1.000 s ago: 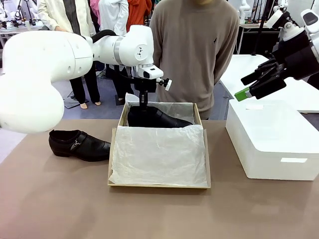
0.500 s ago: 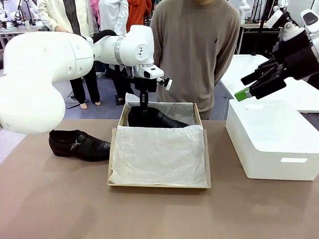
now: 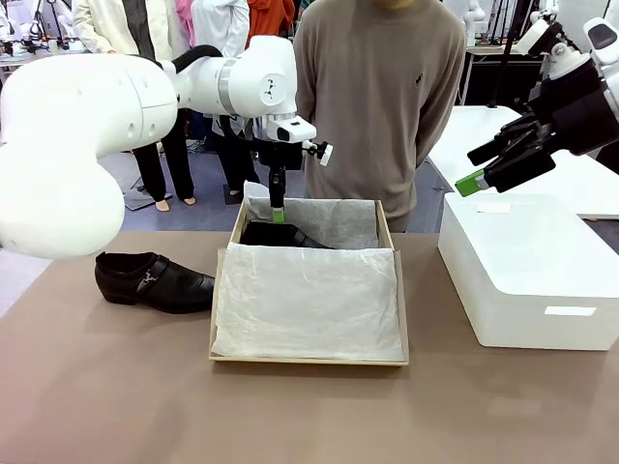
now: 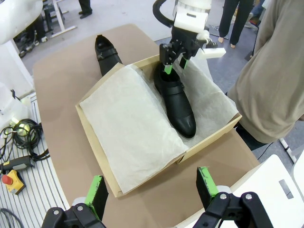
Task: Pack the shoes into the box.
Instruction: Place one shoe of the Shoes into the Shoes Box.
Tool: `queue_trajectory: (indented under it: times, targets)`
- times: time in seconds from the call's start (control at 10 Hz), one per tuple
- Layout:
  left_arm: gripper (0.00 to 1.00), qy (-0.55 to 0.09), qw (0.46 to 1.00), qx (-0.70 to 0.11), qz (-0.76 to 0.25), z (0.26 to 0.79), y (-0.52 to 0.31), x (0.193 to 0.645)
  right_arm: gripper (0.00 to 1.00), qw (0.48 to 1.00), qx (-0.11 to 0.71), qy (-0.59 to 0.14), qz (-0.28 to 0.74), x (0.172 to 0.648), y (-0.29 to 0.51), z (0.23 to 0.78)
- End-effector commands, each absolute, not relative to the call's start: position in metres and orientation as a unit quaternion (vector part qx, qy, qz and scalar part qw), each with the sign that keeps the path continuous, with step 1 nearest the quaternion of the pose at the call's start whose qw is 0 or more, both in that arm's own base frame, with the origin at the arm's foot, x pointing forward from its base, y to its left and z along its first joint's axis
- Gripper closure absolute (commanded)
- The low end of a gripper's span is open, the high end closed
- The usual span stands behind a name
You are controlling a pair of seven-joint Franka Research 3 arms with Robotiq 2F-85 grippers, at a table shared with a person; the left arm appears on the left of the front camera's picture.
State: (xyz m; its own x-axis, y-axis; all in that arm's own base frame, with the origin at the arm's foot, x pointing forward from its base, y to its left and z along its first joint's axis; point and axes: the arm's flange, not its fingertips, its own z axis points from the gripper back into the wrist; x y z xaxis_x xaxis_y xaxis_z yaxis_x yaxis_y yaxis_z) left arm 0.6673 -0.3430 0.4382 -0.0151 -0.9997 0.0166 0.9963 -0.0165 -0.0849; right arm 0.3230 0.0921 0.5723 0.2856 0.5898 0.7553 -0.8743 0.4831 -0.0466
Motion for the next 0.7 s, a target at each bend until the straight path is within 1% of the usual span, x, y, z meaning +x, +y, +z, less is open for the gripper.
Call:
queue_trajectory:
  times: [0.0,0.2,0.3,0.4,0.6]
  targets:
    - [0.0,0.029,0.706,-0.029,-0.707,0.47,-0.339,0.657,0.0,0.772,0.201,-0.374,0.474,0.325,0.092,0.573]
    - [0.0,0.025,0.715,-0.041,-0.697,0.491,-0.329,0.652,0.0,0.772,0.201,-0.374,0.474,0.325,0.092,0.573]
    - [0.0,0.038,0.713,-0.069,-0.696,0.497,-0.314,0.66,0.0,0.772,0.201,-0.374,0.474,0.325,0.092,0.573]
    - [0.0,0.021,0.704,-0.031,-0.709,0.485,-0.335,0.654,0.0,0.772,0.201,-0.374,0.474,0.325,0.092,0.573]
    - [0.0,0.021,0.704,-0.031,-0.709,0.485,-0.335,0.654,0.0,0.772,0.201,-0.374,0.474,0.325,0.092,0.573]
